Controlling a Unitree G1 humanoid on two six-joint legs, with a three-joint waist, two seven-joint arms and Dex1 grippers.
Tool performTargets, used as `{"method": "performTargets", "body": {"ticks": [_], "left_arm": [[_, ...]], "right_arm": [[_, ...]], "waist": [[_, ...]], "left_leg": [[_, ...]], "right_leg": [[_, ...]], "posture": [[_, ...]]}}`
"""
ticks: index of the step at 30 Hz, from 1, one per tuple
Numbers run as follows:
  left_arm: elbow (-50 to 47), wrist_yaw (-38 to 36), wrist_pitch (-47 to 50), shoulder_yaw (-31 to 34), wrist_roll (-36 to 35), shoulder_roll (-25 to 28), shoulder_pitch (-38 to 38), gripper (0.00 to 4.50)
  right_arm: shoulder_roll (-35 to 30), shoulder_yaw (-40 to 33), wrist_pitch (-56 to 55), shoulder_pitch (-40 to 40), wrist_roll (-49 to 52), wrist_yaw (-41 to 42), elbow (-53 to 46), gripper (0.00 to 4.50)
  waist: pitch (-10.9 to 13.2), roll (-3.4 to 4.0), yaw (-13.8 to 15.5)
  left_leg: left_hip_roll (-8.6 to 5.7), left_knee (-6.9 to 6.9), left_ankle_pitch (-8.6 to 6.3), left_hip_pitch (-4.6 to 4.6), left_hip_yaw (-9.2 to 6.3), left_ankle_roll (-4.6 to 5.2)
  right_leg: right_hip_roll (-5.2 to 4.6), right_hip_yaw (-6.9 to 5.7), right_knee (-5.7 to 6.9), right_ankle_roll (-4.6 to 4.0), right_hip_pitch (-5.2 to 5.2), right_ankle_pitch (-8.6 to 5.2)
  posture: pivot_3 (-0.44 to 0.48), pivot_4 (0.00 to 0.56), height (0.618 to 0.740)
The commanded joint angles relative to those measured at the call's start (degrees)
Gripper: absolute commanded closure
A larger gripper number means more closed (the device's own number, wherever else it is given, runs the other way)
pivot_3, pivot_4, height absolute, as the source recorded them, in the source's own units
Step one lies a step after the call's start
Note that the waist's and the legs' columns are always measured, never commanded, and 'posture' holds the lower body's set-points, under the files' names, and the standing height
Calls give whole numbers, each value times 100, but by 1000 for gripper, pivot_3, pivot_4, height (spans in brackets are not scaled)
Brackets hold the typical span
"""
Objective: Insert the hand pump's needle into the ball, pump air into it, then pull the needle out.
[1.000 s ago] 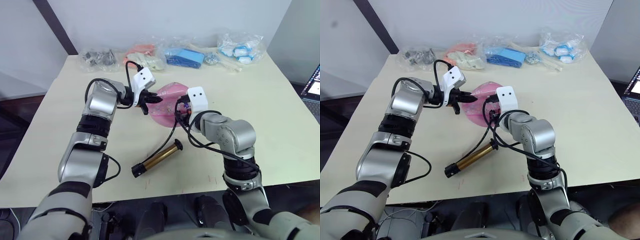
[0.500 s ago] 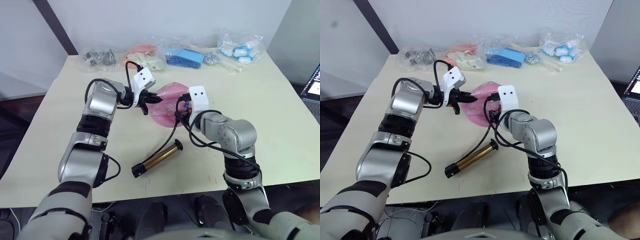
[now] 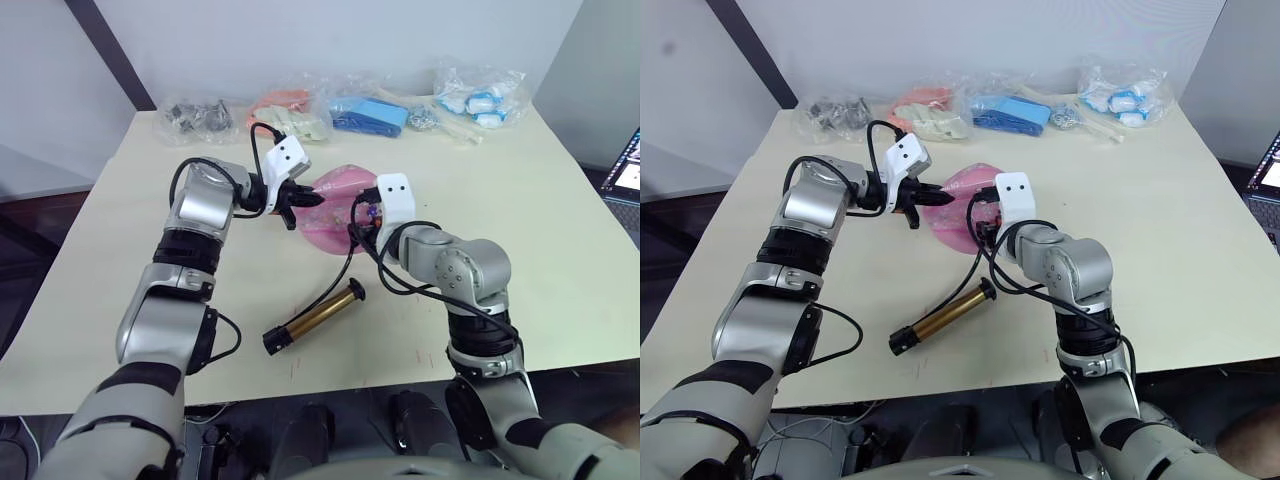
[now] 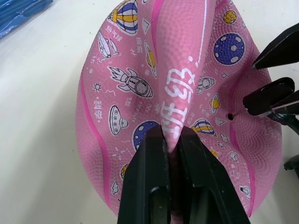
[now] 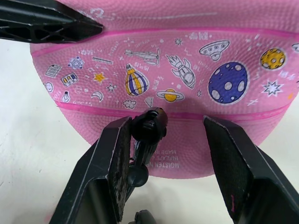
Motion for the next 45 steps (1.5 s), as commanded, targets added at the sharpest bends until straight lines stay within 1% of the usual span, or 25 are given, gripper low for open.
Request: {"method": "performTargets", "body": {"ticks": [1, 13, 16, 18, 20, 27, 31, 40, 45], "left_arm": [[319, -34, 141, -310, 141, -21, 272, 4500], [280, -34, 177, -317, 141, -24, 271, 4500], [278, -33, 178, -317, 141, -25, 271, 4500], [258, -35, 191, -317, 137, -25, 277, 4500], [253, -31, 199, -317, 137, -27, 279, 4500], [248, -22, 205, -313, 135, -27, 286, 4500], [224, -19, 206, -311, 128, -21, 317, 4500], [112, -12, 267, -308, 98, 17, 404, 4500], [107, 3, 278, -305, 99, 32, 421, 4500]], "right_arm": [[672, 48, -162, -70, 116, -47, -84, 1967], [650, 113, -235, -3, 255, -131, -16, 1967], [646, 112, -267, -3, 278, -150, -2, 2828], [623, 111, -295, -17, 286, -158, 0, 3772], [558, 136, -326, -51, 287, -145, 4, 4081], [347, 363, -301, -135, 249, -30, 27, 4131], [63, 611, -279, -325, 137, 208, 221, 4131], [-163, 738, -238, -471, -58, 576, 398, 4132], [-229, 677, -167, -450, -78, 711, 327, 4132]], "waist": [[0, 0, 0], [0, 0, -1], [0, 0, -1], [0, 0, -2], [-1, -1, -2], [-1, 0, -6], [-1, 0, -32], [-1, -1, -89], [-2, -1, -90]], "left_leg": [[0, 0, 0, 0, 0, 0], [0, 3, 0, 0, 1, 0], [0, 4, 0, 0, 1, 0], [0, 5, 0, 0, 1, 0], [0, 7, 0, 1, 1, 0], [0, 10, 0, 1, 2, 0], [0, 15, 0, 3, 2, 0], [0, 25, 0, 11, 9, 1], [0, 31, 0, 12, 7, 1]], "right_leg": [[0, 0, 0, 0, 0, 0], [0, 0, 2, 0, 0, 0], [0, 0, 3, 0, 0, 0], [0, 0, 3, 0, 1, 0], [1, 0, 4, 0, 3, 0], [1, -1, 6, 0, 3, 0], [3, -1, 9, -1, 5, 0], [5, -1, 19, -1, 15, 1], [5, -1, 24, -1, 15, 1]], "posture": [[0, 150, 740], [0, 150, 740], [0, 150, 740], [0, 150, 740], [0, 150, 740], [0, 150, 740], [0, 150, 740], [0, 150, 740], [0, 150, 740]]}}
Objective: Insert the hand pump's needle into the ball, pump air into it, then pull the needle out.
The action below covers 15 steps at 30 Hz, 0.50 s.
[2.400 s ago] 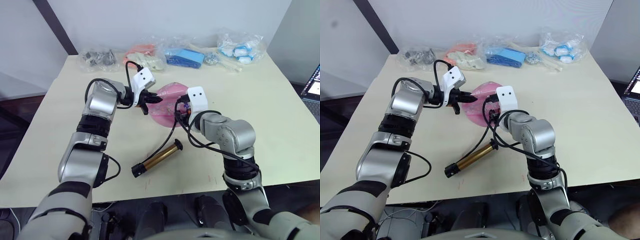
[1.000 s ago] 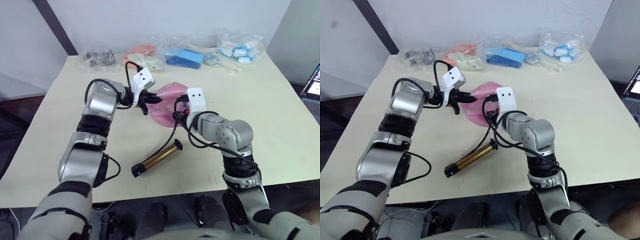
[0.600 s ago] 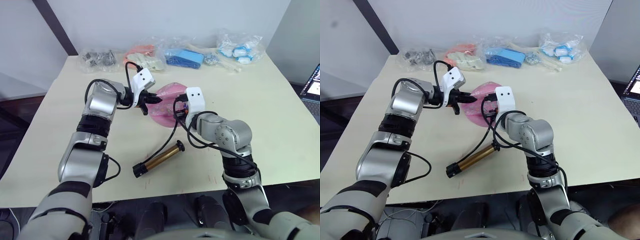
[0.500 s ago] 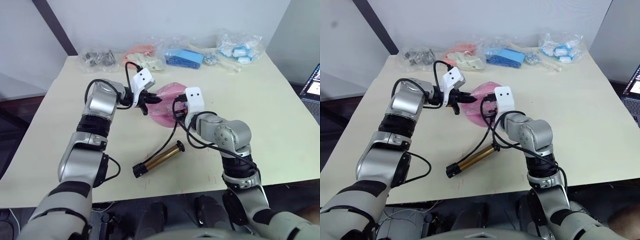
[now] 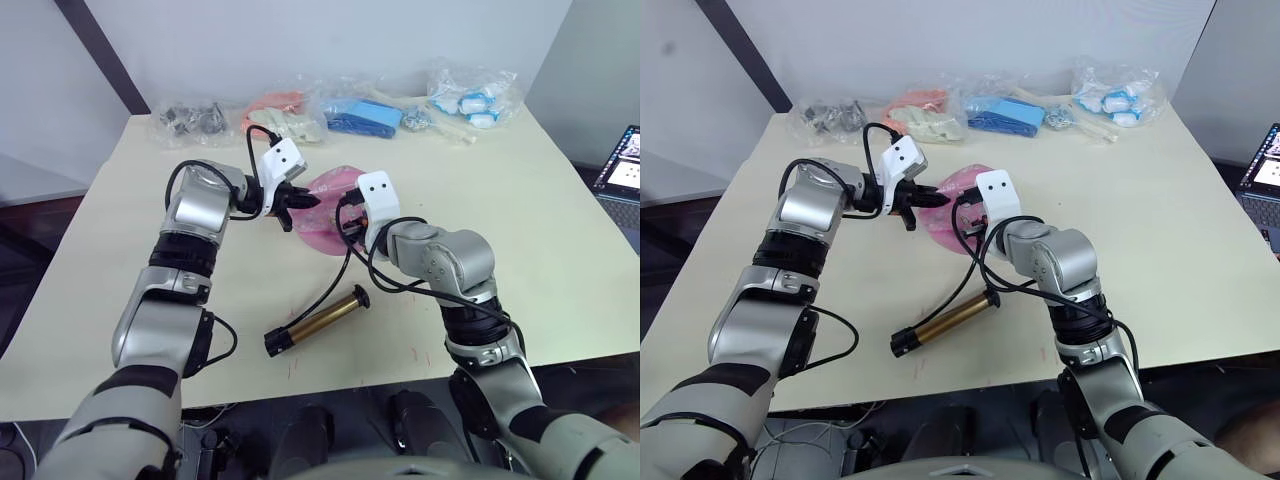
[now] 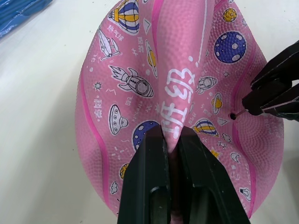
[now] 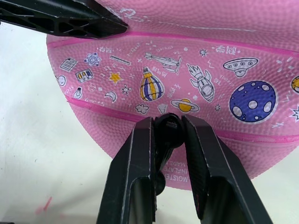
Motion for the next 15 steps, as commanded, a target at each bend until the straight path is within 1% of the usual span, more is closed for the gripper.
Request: {"method": "performTargets", "body": {"ticks": [1, 11, 15], "left_arm": [[220, -67, 227, -308, 95, -53, 297, 4500], [121, -100, 289, -335, 87, -55, 359, 4500], [109, -106, 288, -340, 94, -35, 384, 4500]], "right_arm": [[45, 84, 57, -95, 99, 217, -165, 4132], [-160, 231, -159, -149, -142, 479, 489, 4132], [-223, 198, -201, -148, -174, 559, 530, 4132]], "waist": [[0, 0, 0], [-1, -1, -13], [-1, -1, -30]], "left_leg": [[0, 1, 0, 0, 0, 0], [-1, 25, 0, 7, 1, 0], [-1, 25, -1, 28, 4, 1]], "right_leg": [[0, 0, 1, 0, 0, 0], [0, 1, 25, 1, 6, 0], [2, 1, 29, 2, 23, -1]], "posture": [[0, 150, 740], [0, 150, 740], [0, 150, 740]]}}
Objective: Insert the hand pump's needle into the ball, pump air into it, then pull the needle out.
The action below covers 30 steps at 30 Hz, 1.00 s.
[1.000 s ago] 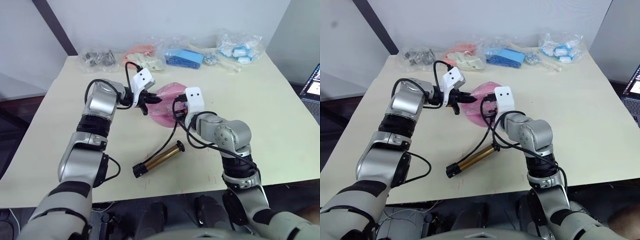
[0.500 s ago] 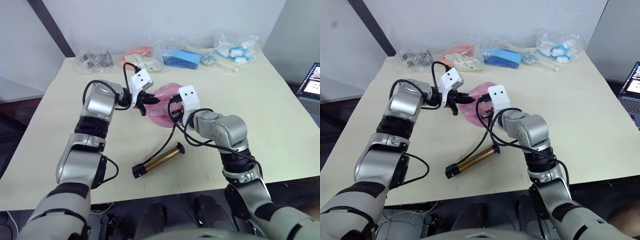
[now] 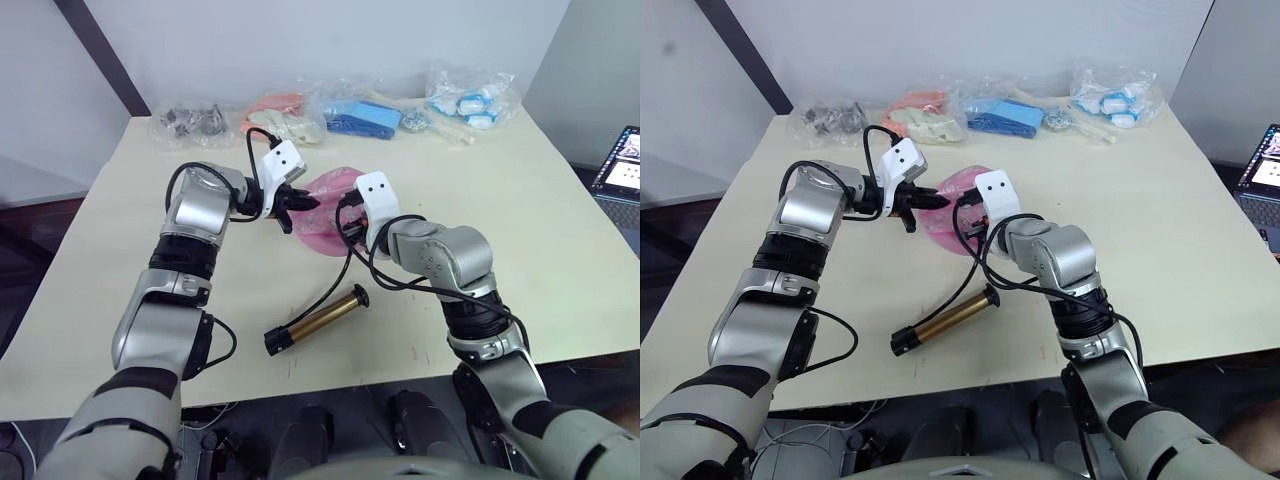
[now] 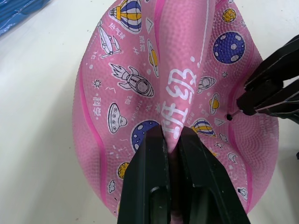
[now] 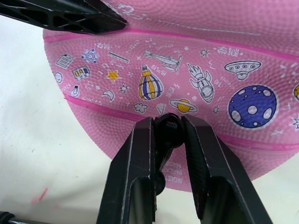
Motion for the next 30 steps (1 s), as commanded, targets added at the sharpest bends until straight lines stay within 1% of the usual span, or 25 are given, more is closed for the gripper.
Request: {"method": "performTargets", "body": {"ticks": [1, 8, 14, 21, 30], "left_arm": [[184, -127, 206, -343, 95, -29, 321, 4500], [134, -179, 247, -378, 101, 1, 355, 4500], [110, -193, 279, -403, 104, -3, 364, 4500], [86, -178, 324, -404, 101, -12, 369, 4500], [64, -163, 438, -390, 91, -22, 355, 4500]], "right_arm": [[-30, 71, 19, -1, -42, 107, 107, 4132], [-57, 407, -284, 114, -285, 220, 602, 4132], [20, 529, -597, 103, -479, 334, 1166, 4132], [46, 665, -730, 150, -649, 518, 1556, 4132], [149, 732, -948, 152, -869, 618, 2013, 4132]], "waist": [[0, 0, -7], [-5, -2, -25], [-15, -11, -41], [-18, -15, -55], [-26, -18, -59]], "left_leg": [[0, 0, 0, 2, 0, 0], [0, 1, 0, 11, 0, 0], [2, 5, 0, 27, 0, 0], [16, 0, 0, 103, 10, 0], [19, -1, 0, 104, 11, 0]], "right_leg": [[0, 0, 1, 0, 2, 0], [1, 0, 3, 0, 7, 0], [4, 2, 18, 7, 15, -4], [20, 13, 13, 23, 82, -16], [22, 17, 12, 23, 82, -16]], "posture": [[0, 150, 740], [0, 150, 740], [0, 150, 740], [0, 150, 740], [0, 150, 740]]}}
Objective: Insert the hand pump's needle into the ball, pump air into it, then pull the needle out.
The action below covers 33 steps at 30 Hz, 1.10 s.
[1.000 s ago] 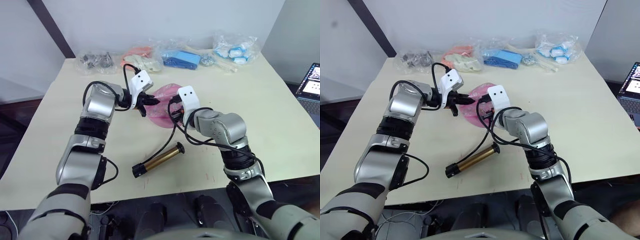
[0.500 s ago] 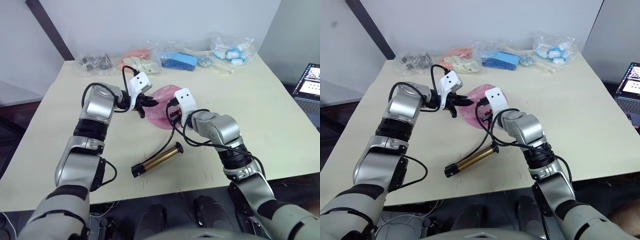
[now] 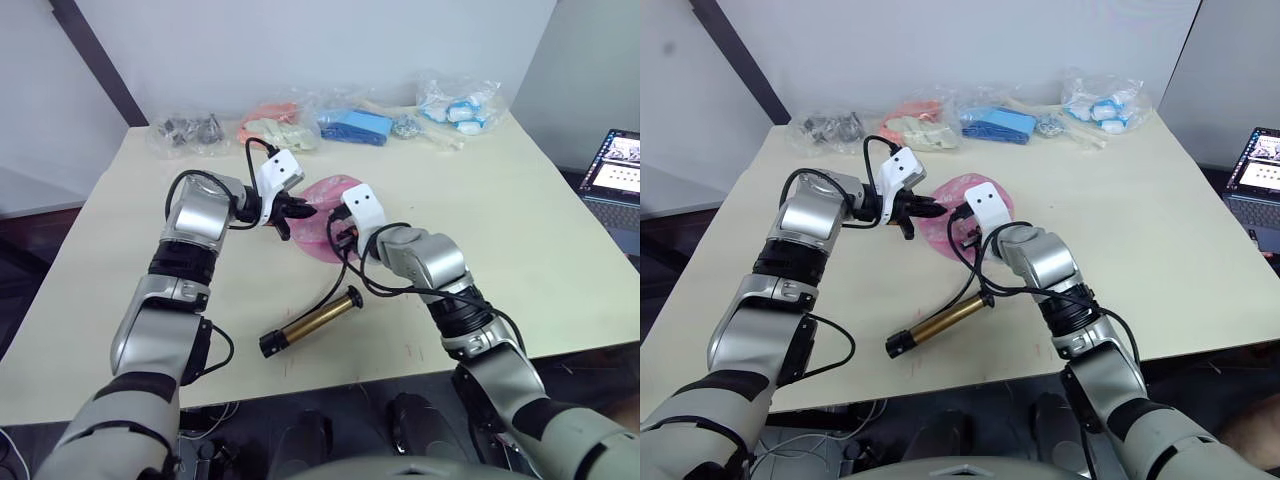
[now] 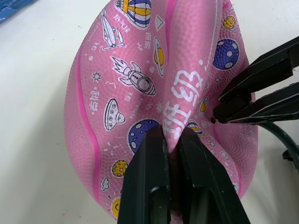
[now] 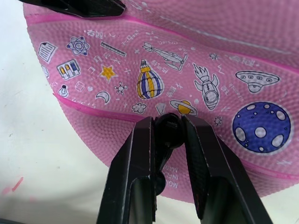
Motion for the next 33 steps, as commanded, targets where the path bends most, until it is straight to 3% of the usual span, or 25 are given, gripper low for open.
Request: {"method": "performTargets", "body": {"ticks": [1, 24, 25, 33], "left_arm": [[196, -151, 198, -367, 89, -59, 180, 4500], [249, -80, 540, -327, -39, -123, 106, 4500], [256, -76, 539, -333, -44, -124, 100, 4500], [479, 30, 415, -334, -50, -158, 7, 4500]], "right_arm": [[72, 229, 89, 231, -132, 48, 816, 4132], [262, 561, -704, -10, -851, 400, 2647, 4132], [268, 532, -776, -13, -879, 403, 2700, 4132], [214, 2, -974, 58, -626, 524, 1472, 4132]], "waist": [[-1, 0, -3], [-86, 5, -138], [-86, 8, -138], [-67, 23, -123]], "left_leg": [[1, 0, 0, 0, 0, 0], [42, -16, 0, 24, 4, 0], [56, -65, -1, 105, 1, -1], [61, -77, -1, 105, -19, -2]], "right_leg": [[0, 0, 0, 0, 0, 0], [42, 0, -12, 0, 14, 0], [56, 2, -56, -1, 86, -2], [68, -4, -70, 0, 88, -1]], "posture": [[0, 150, 740], [0, 150, 740], [0, 150, 740], [0, 150, 740]]}}
